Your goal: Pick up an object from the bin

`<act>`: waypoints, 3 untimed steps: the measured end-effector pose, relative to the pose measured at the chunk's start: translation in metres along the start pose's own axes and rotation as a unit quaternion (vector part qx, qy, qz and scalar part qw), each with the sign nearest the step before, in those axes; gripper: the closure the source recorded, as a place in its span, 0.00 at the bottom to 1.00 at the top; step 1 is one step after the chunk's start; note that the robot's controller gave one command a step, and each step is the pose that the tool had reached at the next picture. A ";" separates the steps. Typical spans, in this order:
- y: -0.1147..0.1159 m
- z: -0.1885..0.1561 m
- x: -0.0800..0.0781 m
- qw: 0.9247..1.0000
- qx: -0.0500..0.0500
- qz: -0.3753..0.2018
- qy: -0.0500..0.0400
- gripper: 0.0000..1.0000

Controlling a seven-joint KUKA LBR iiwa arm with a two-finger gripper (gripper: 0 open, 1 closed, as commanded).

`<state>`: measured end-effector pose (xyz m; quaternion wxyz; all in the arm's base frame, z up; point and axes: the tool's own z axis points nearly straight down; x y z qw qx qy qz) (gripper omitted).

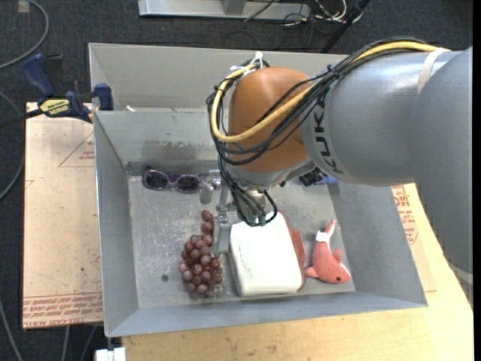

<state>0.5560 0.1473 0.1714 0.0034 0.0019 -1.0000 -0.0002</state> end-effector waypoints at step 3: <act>-0.008 0.007 0.020 0.998 -0.003 0.057 -0.008 0.00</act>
Offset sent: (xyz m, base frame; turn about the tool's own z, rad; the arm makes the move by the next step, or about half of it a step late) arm -0.0201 0.0066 0.0424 0.1975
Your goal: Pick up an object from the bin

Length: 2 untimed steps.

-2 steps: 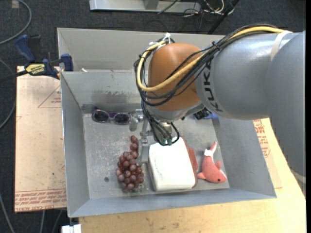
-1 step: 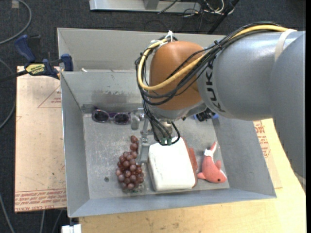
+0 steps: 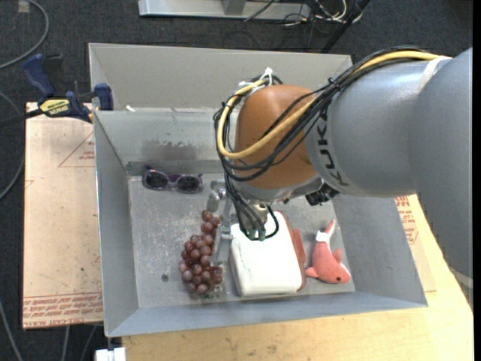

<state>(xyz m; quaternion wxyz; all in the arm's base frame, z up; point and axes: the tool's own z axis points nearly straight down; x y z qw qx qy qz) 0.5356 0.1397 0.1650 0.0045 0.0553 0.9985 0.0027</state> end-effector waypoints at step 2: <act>-0.005 0.076 0.016 0.998 0.002 -0.062 0.005 0.00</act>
Offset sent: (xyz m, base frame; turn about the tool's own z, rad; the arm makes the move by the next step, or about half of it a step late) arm -0.0081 0.0024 -0.0950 -0.2729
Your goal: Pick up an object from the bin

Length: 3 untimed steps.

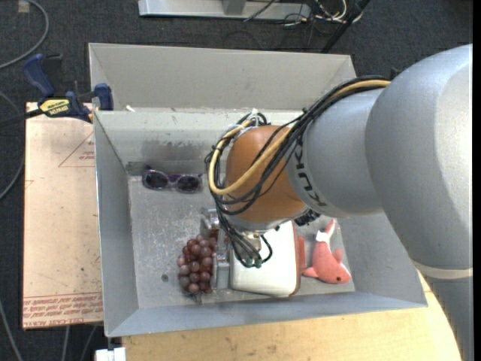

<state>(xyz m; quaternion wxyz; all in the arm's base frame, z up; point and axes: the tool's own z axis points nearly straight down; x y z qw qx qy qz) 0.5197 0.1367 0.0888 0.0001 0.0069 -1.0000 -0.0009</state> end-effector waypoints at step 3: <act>-0.012 -0.091 -0.003 0.998 -0.003 -0.053 -0.013 1.00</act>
Offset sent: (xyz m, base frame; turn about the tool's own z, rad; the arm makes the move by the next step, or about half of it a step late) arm 0.0000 0.0000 0.0000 0.0000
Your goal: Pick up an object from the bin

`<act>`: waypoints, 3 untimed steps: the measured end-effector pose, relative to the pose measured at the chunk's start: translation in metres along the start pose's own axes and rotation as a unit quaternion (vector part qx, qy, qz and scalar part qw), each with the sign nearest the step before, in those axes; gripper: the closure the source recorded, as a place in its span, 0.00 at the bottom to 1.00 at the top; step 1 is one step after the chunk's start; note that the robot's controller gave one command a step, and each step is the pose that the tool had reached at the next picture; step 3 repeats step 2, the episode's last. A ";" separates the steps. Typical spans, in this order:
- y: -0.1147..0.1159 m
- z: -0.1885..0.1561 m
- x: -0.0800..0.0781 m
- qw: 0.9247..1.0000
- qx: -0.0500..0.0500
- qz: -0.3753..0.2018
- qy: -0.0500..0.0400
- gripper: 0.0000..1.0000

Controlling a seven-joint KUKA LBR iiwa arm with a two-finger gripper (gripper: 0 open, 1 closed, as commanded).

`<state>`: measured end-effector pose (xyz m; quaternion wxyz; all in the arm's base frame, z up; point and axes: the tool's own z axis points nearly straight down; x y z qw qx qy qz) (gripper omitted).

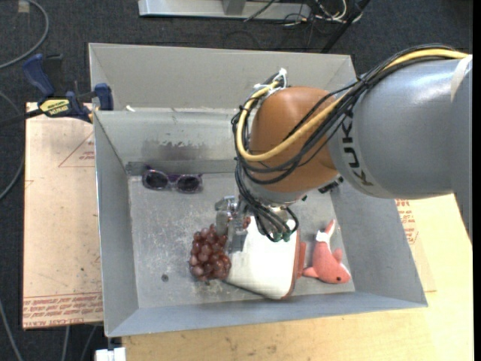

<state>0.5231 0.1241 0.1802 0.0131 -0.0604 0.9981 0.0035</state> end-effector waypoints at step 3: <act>-0.005 -0.198 -0.008 1.000 0.000 -0.018 -0.003 1.00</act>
Offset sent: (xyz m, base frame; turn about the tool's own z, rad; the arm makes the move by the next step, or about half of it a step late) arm 0.0030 -0.0066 0.1977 -0.0368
